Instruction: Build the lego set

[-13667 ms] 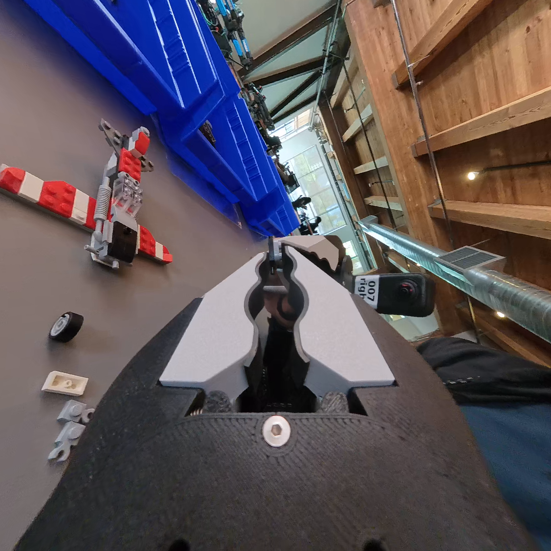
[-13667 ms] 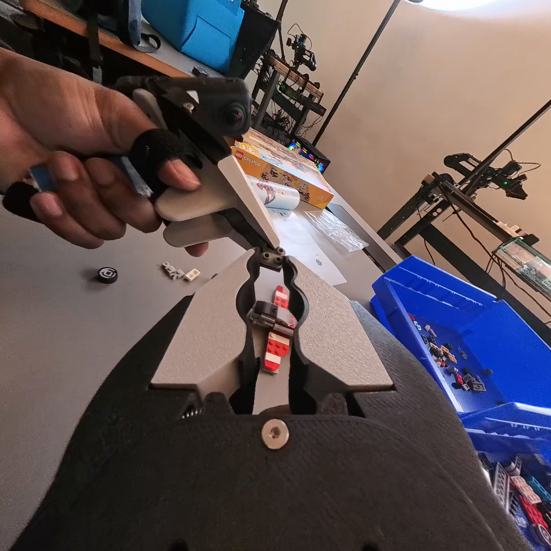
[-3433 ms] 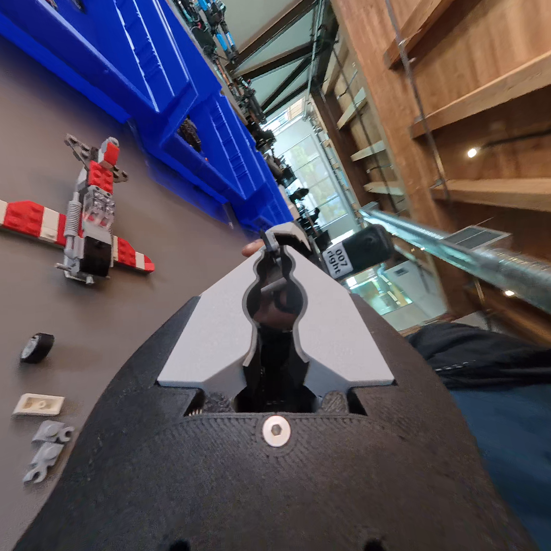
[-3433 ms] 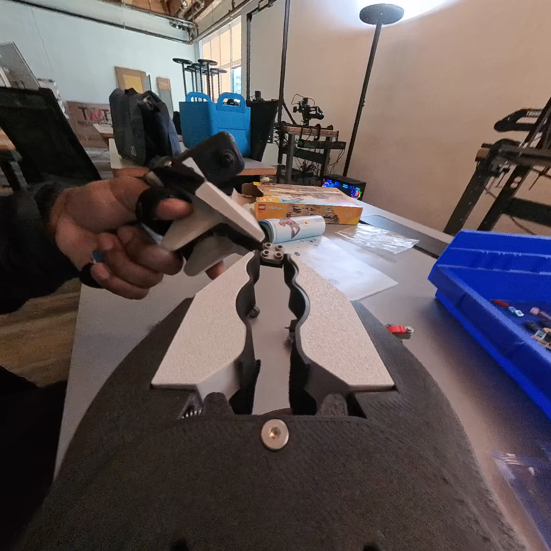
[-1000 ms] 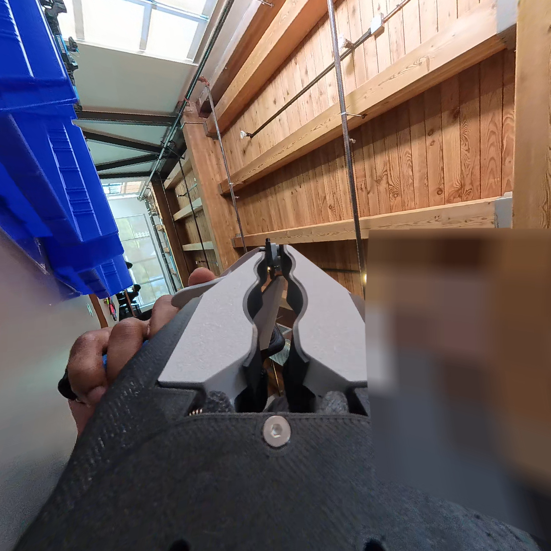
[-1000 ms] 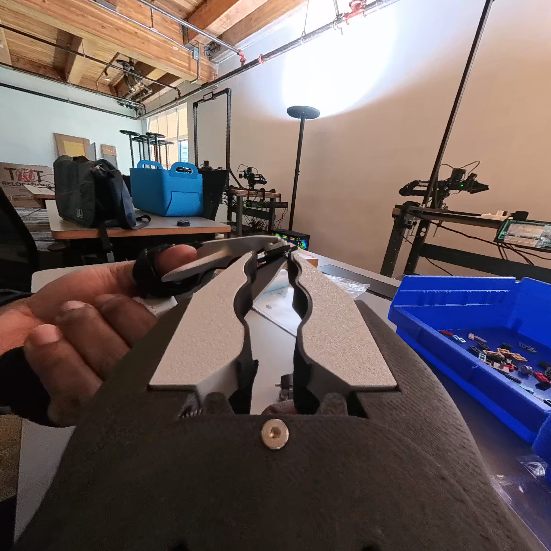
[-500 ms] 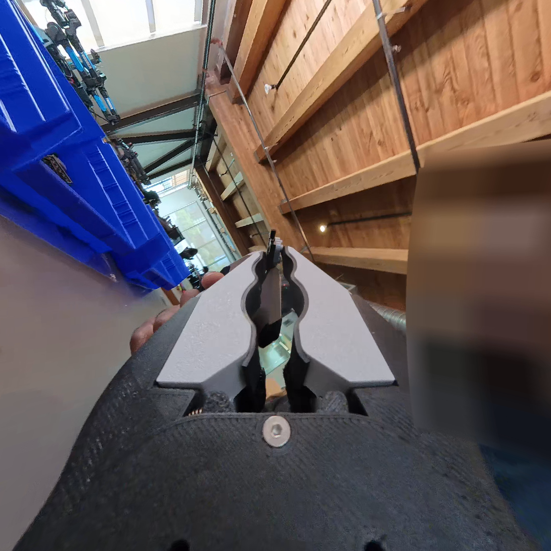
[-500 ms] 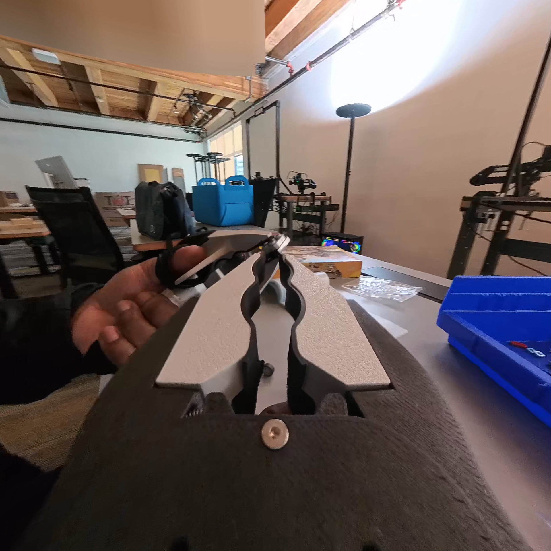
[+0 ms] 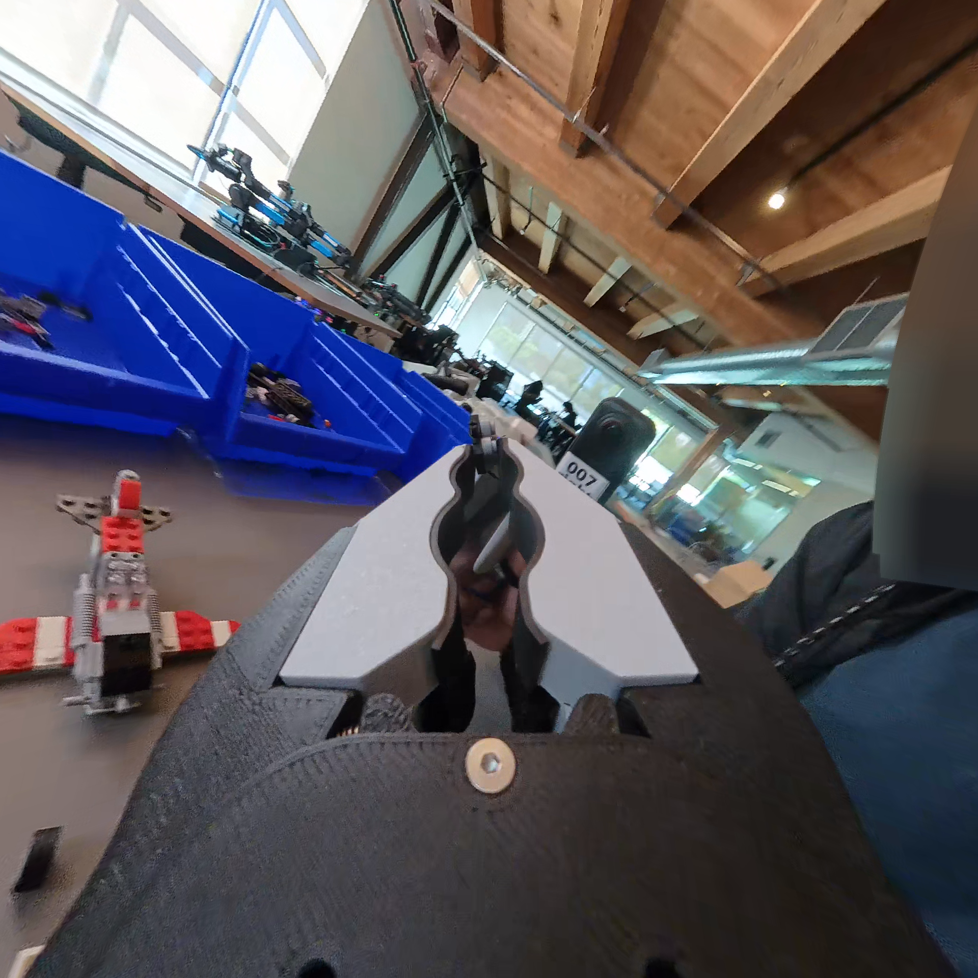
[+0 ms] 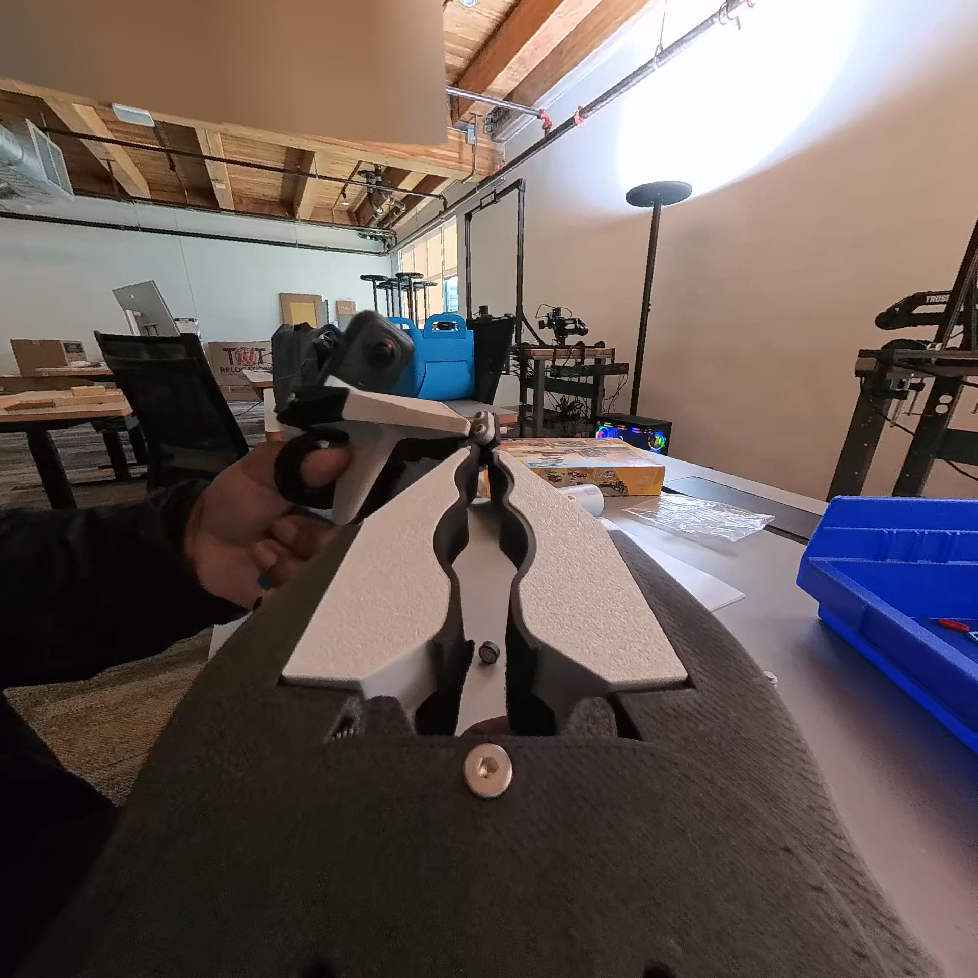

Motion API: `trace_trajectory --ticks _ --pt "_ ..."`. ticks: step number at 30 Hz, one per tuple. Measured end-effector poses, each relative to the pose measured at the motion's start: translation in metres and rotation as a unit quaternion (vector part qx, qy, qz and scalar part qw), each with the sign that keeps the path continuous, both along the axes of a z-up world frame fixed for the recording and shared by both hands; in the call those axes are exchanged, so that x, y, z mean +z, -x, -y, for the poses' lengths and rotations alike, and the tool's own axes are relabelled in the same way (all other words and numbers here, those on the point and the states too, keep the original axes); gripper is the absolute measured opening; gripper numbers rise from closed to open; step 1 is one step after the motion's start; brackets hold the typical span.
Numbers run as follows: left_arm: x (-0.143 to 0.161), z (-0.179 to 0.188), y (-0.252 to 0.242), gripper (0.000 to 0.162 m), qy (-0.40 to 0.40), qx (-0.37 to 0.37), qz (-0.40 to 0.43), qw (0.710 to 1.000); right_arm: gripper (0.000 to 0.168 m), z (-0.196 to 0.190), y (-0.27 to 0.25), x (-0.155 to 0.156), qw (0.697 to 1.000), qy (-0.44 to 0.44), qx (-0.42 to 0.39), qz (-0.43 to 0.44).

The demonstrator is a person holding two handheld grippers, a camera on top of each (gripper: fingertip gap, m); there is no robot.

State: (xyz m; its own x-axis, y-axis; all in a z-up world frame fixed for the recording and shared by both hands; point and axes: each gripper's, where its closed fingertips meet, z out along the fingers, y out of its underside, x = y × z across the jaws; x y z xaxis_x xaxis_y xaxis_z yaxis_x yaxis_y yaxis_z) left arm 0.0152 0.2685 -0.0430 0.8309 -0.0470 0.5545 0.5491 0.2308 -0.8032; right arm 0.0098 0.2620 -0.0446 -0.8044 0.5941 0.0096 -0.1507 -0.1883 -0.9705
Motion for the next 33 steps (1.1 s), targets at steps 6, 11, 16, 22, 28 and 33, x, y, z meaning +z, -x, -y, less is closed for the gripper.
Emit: trace_trajectory --ticks 6,11,16,22,28,33 --pt "-0.005 0.001 0.004 0.009 0.072 0.07 -0.127 0.987 0.003 0.001 0.005 -0.005 1.0 -0.009 -0.014 0.018" --pt "-0.006 0.008 0.018 0.009 0.146 0.189 -0.278 0.931 0.005 -0.004 0.01 -0.009 0.997 0.019 -0.005 0.08" --pt "0.0 0.02 0.023 0.009 0.192 0.278 -0.428 0.838 0.017 -0.004 0.013 -0.008 0.979 0.079 0.026 0.184" --pt "0.005 0.018 0.014 0.01 0.199 0.323 -0.531 0.758 0.025 0.01 0.002 0.008 0.96 0.125 0.083 0.235" --pt "0.01 0.018 0.008 0.01 0.184 0.341 -0.56 0.732 0.025 0.018 -0.003 0.016 0.957 0.128 0.094 0.241" --pt "0.015 0.018 0.003 0.01 0.171 0.344 -0.57 0.726 0.025 0.02 -0.003 0.02 0.957 0.13 0.096 0.24"
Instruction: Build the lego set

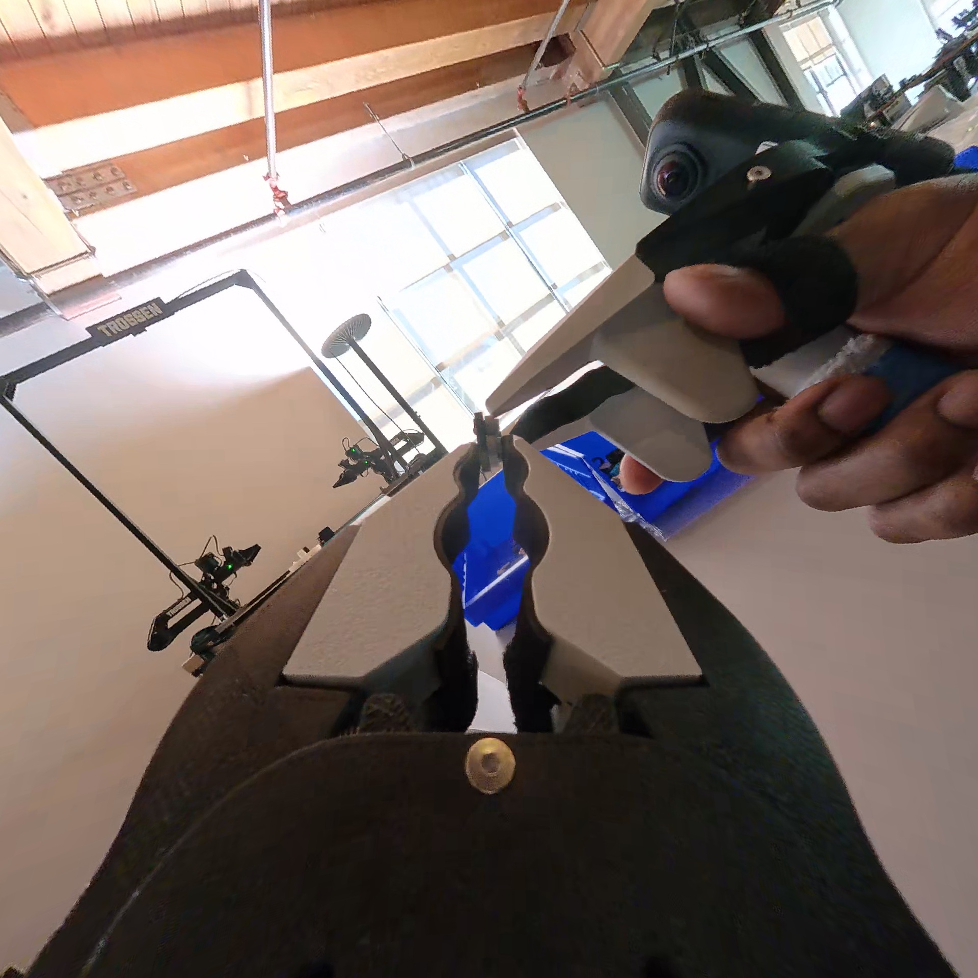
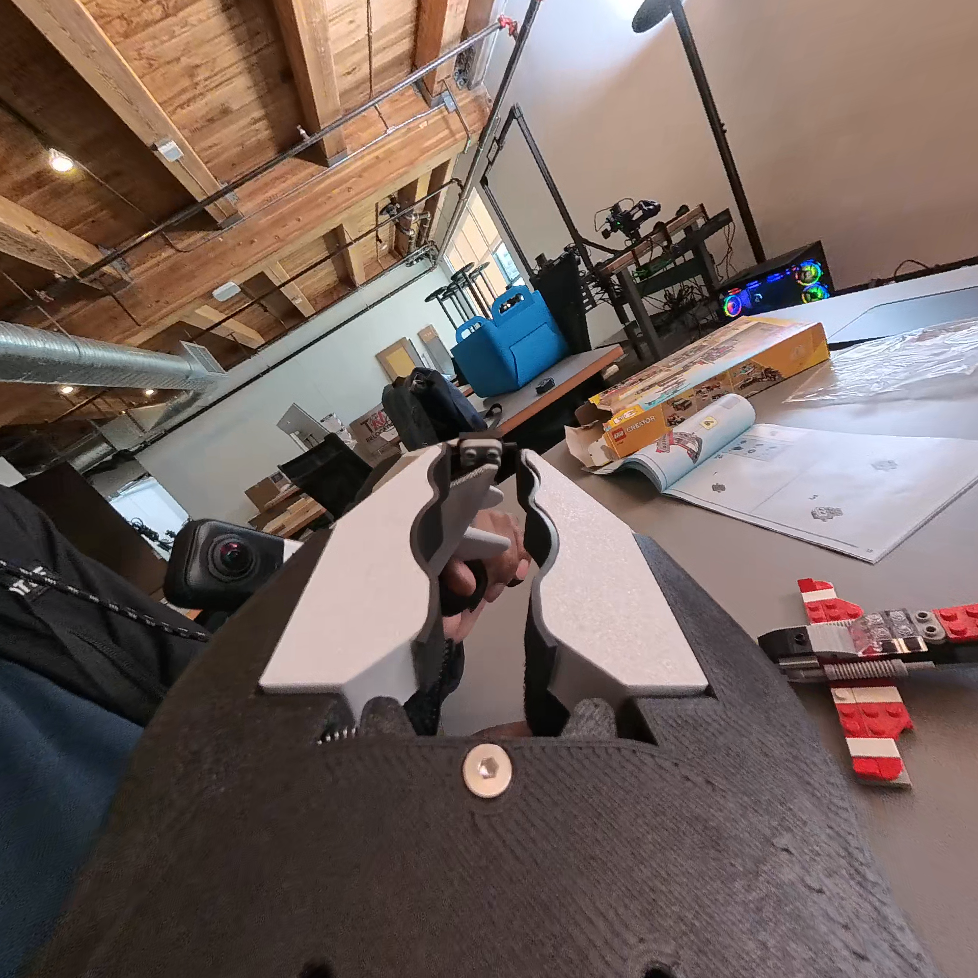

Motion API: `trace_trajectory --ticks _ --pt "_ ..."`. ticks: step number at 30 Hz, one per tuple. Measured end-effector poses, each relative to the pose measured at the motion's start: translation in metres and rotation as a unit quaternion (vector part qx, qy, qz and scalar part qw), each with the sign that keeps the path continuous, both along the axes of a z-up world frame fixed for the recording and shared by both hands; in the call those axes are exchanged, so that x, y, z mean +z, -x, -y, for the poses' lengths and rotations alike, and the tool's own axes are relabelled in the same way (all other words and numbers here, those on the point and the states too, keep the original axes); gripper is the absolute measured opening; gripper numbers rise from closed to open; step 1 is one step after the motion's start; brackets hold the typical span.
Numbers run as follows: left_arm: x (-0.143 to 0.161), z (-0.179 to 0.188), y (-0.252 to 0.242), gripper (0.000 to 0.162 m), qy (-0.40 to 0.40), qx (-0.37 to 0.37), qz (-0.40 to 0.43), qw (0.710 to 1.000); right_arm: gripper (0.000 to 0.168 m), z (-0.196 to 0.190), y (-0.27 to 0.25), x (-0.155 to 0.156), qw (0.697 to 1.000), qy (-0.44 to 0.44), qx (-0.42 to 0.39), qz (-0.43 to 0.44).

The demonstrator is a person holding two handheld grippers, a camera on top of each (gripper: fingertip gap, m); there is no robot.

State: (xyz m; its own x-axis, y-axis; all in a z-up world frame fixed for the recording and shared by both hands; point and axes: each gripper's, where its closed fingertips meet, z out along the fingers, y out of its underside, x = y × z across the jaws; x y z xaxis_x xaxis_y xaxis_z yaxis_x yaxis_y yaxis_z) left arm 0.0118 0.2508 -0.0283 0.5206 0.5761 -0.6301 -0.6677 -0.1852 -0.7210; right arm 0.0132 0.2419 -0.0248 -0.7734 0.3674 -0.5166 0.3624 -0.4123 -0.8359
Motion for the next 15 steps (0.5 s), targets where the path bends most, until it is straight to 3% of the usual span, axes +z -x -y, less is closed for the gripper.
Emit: trace_trajectory --ticks 7,15 --pt "-0.002 -0.0038 -0.004 0.01 0.004 -0.012 -0.002 1.0 0.017 -0.0006 -0.0019 0.0016 1.0 0.0 0.003 -0.011" --pt "-0.0028 -0.0056 -0.005 0.009 -0.02 -0.055 0.056 0.997 0.015 -0.0031 -0.0022 0.0011 0.998 -0.029 -0.016 -0.049"
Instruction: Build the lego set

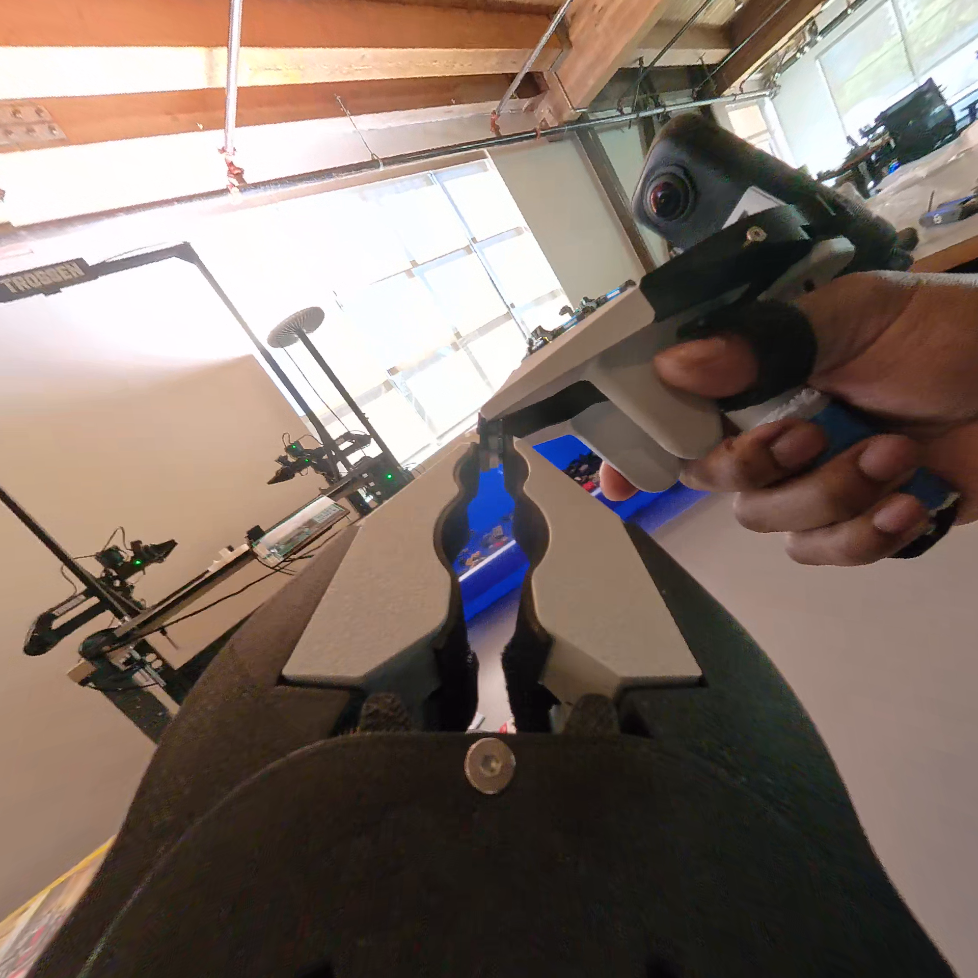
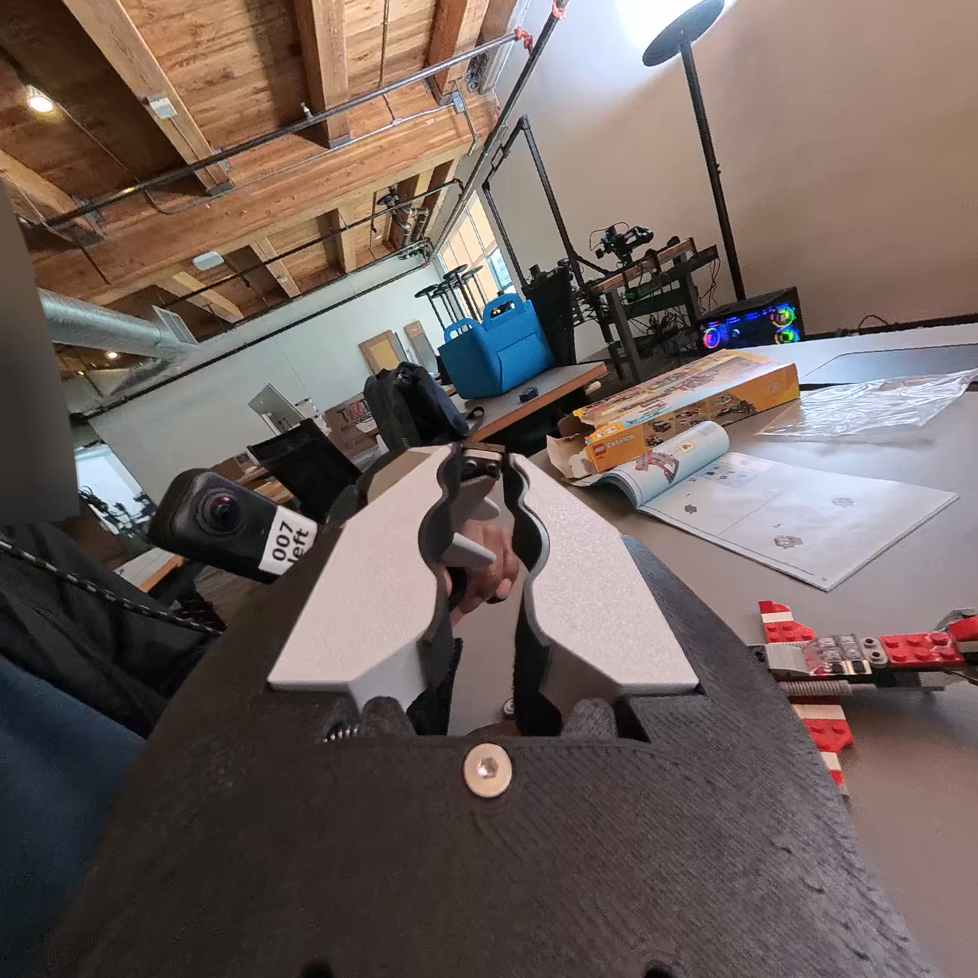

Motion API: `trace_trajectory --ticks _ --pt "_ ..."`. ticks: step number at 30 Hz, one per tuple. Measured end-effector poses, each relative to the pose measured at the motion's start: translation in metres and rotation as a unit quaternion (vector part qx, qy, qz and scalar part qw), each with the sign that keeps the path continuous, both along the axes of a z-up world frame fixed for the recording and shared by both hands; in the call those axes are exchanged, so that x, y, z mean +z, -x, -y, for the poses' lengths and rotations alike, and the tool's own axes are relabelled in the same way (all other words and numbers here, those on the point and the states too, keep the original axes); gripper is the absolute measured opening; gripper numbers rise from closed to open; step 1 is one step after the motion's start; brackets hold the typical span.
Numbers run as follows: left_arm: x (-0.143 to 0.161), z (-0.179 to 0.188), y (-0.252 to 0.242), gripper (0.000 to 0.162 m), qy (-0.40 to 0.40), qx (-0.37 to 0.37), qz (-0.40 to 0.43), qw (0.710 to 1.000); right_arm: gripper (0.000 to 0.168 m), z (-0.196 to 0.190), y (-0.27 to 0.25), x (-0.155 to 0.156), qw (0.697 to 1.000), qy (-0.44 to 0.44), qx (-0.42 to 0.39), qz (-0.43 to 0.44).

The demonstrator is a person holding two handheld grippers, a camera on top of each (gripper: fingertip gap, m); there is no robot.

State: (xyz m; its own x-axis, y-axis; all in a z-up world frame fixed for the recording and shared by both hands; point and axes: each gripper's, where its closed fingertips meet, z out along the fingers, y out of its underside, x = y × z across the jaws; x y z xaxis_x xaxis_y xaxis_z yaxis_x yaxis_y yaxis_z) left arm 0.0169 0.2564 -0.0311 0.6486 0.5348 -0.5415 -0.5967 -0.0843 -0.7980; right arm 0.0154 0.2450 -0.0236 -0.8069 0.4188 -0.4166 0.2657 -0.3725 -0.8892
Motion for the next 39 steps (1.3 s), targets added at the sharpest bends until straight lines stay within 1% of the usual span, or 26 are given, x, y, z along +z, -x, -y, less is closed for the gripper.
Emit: trace_trajectory --ticks 7,11,16,27,30,36,39 --pt "-0.004 -0.001 0.003 0.009 -0.011 -0.023 0.049 0.998 0.015 -0.001 0.003 -0.004 1.0 -0.019 -0.019 -0.015" --pt "-0.006 -0.003 0.006 0.009 -0.019 -0.02 0.081 0.996 0.015 -0.004 0.007 -0.006 0.997 -0.05 -0.057 -0.033" --pt "-0.009 -0.006 0.009 0.009 -0.027 -0.025 0.123 0.992 0.015 -0.007 0.01 -0.008 0.985 -0.102 -0.114 -0.075" --pt "-0.011 -0.01 0.01 0.009 -0.02 -0.032 0.157 0.987 0.015 -0.011 0.01 -0.01 0.952 -0.17 -0.191 -0.168" --pt "-0.009 -0.013 0.008 0.009 -0.019 -0.039 0.169 0.985 0.015 -0.015 0.008 -0.008 0.946 -0.172 -0.197 -0.189" --pt "-0.007 -0.014 0.005 0.009 -0.01 -0.045 0.178 0.983 0.015 -0.016 0.005 -0.004 0.946 -0.162 -0.191 -0.206" --pt "-0.009 -0.011 0.004 0.009 0.012 -0.046 0.169 0.985 0.016 -0.014 0.004 -0.005 0.942 -0.181 -0.181 -0.215"
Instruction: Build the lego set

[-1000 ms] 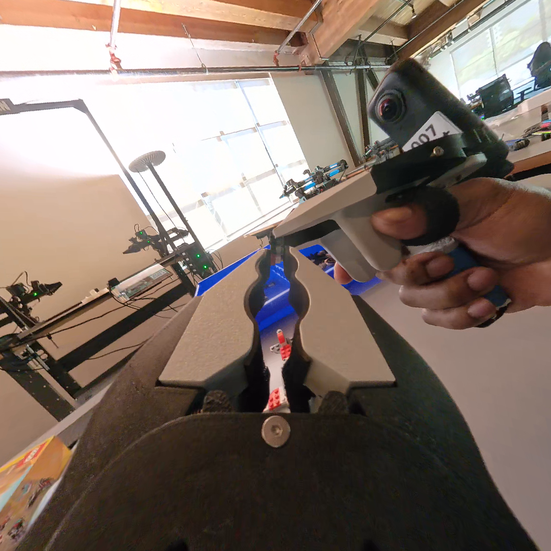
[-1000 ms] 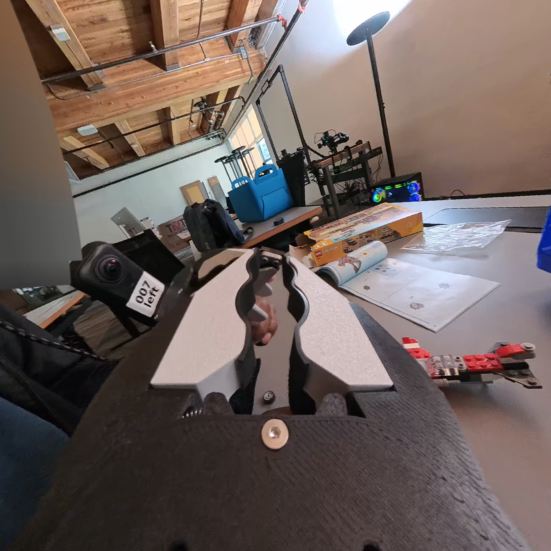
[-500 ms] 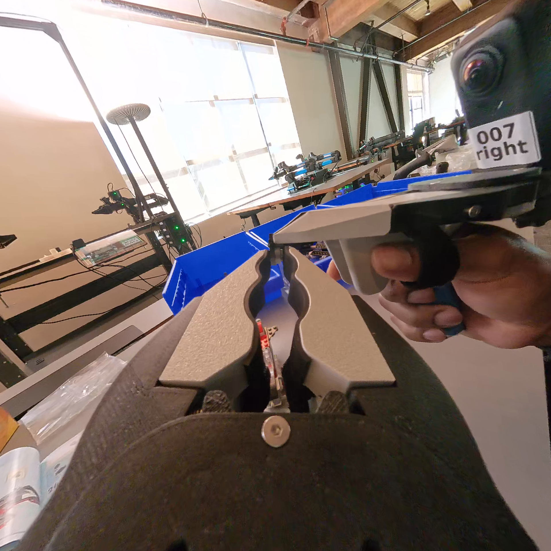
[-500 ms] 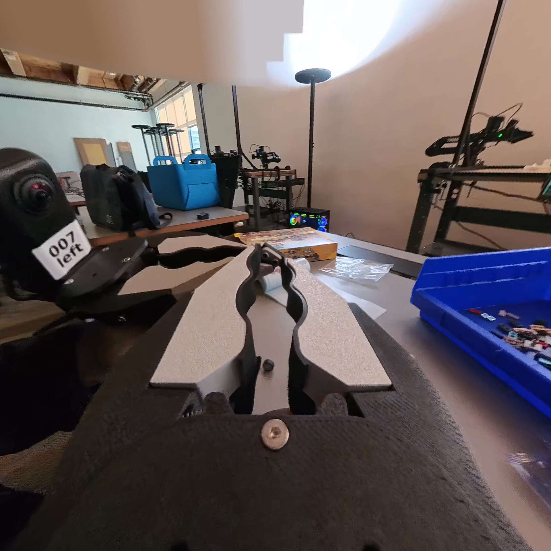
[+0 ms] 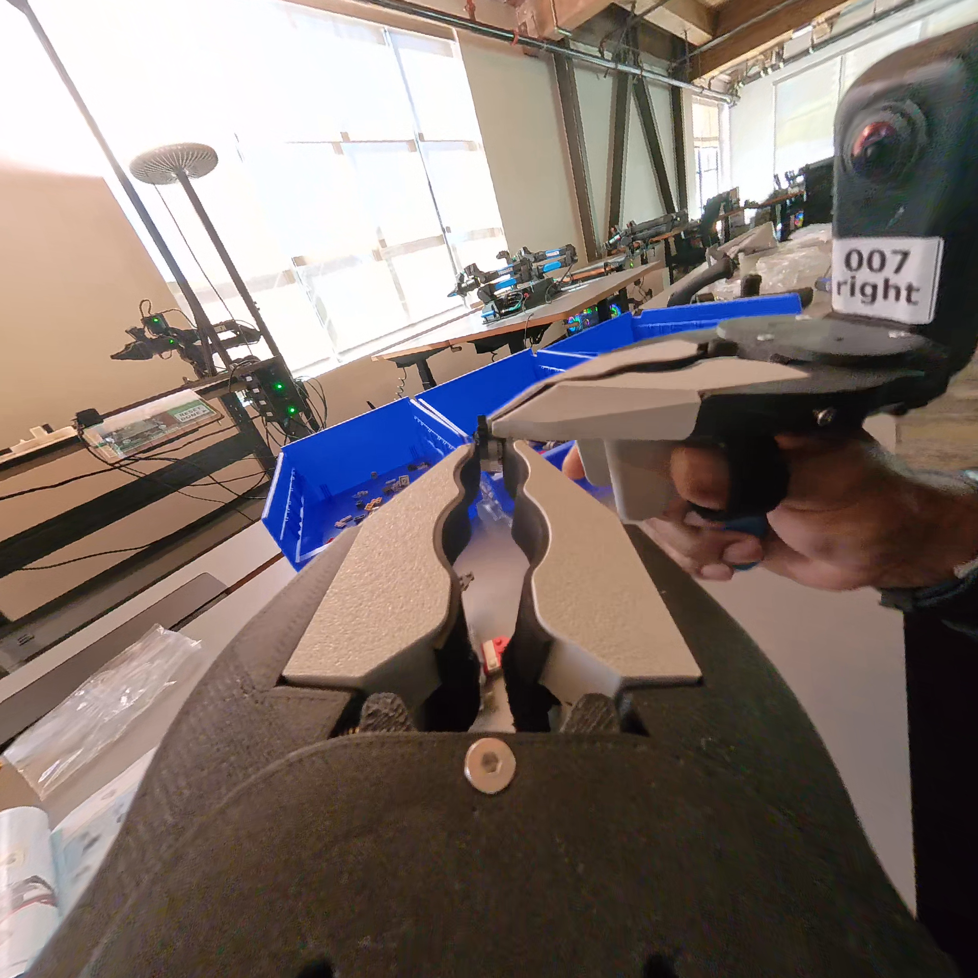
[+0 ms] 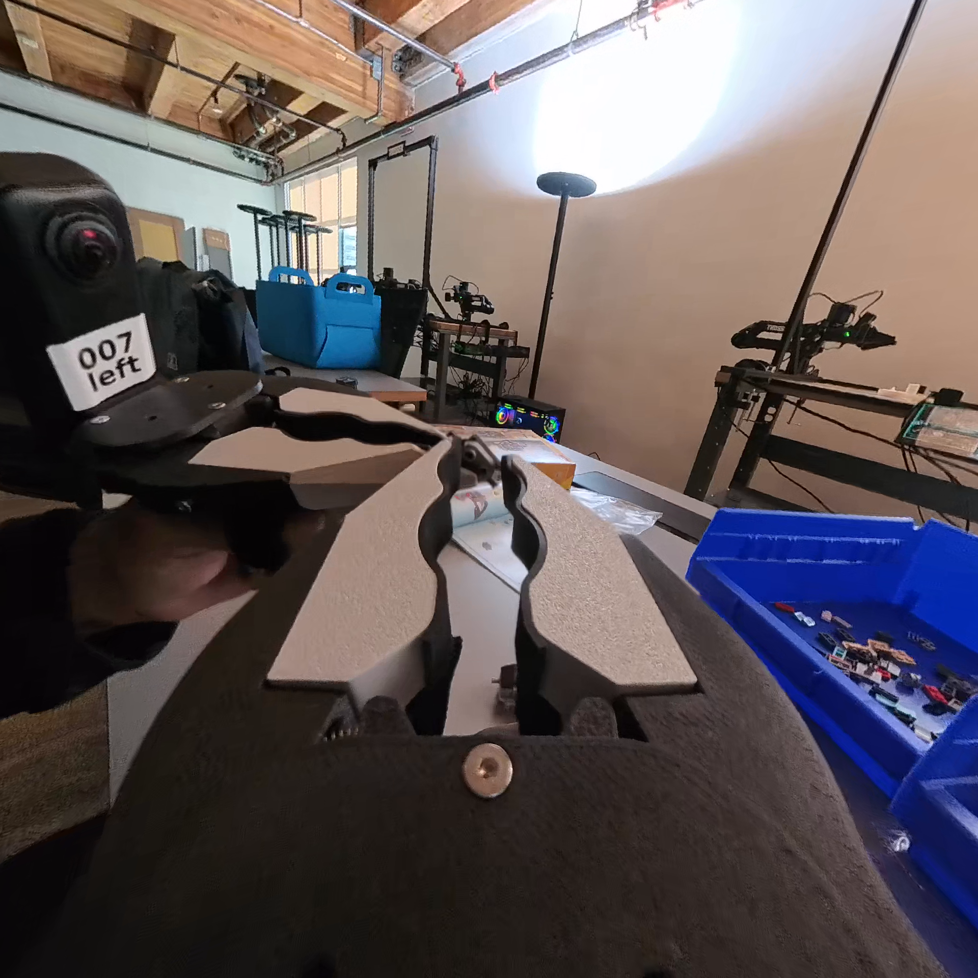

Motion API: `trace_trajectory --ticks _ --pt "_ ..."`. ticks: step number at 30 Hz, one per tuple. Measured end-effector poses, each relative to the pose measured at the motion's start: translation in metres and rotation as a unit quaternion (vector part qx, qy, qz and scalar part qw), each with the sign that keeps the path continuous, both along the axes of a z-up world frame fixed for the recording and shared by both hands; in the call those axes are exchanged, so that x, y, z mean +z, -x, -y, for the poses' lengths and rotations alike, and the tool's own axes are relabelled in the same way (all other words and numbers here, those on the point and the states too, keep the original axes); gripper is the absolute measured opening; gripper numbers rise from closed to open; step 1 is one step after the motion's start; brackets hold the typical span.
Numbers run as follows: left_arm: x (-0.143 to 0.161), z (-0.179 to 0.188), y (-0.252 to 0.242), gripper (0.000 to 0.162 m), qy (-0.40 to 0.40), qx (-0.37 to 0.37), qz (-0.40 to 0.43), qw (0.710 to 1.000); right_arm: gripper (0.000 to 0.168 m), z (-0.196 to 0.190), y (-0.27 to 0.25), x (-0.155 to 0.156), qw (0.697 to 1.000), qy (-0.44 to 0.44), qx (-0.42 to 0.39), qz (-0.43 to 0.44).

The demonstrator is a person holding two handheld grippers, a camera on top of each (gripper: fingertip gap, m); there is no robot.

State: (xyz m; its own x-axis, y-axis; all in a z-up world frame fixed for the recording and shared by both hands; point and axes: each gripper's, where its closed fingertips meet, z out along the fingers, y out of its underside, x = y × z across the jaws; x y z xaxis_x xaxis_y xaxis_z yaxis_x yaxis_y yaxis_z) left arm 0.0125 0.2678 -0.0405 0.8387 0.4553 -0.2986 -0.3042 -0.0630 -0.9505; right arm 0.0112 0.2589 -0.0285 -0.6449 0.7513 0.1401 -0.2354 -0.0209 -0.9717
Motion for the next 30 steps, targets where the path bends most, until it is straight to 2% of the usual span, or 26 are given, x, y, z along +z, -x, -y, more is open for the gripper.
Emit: trace_trajectory --ticks 4,12,17,18,19,21,24,28,30 --pt "-0.004 0.004 -0.001 0.009 0.034 -0.003 -0.023 0.999 0.016 0.003 -0.002 -0.002 0.998 -0.061 -0.007 -0.018" --pt "-0.006 0.004 -0.008 0.009 0.051 -0.022 -0.04 0.998 0.011 0.007 -0.01 -0.005 0.995 -0.098 0.034 -0.014" --pt "-0.015 0.005 -0.004 0.009 0.071 -0.018 -0.04 0.996 0.013 0.007 -0.014 -0.017 0.989 -0.125 0.075 0.01" --pt "-0.014 0.007 0.002 0.009 0.064 -0.004 -0.036 0.997 0.0 0.016 -0.025 -0.024 0.982 -0.144 0.123 0.015" --pt "-0.01 0.01 0.007 0.009 0.051 0.004 -0.029 0.998 0.0 0.023 -0.03 -0.032 0.977 -0.157 0.14 0.026" --pt "-0.01 0.014 0.012 0.009 0.056 0.012 -0.028 0.998 0.0 0.029 -0.022 -0.044 0.976 -0.195 0.094 0.012" --pt "-0.013 0.019 0.014 0.009 0.045 0.007 -0.009 0.999 0.007 0.024 -0.012 -0.034 0.988 -0.122 0.086 0.029" --pt "-0.01 0.017 0.01 0.009 -0.024 -0.072 0.106 0.991 0.018 0.005 -0.002 -0.015 0.997 -0.029 0.071 0.025" --pt "-0.006 0.021 0.012 0.009 -0.057 -0.083 0.124 0.987 0.023 0.002 0.001 -0.012 0.997 -0.011 0.064 0.036"
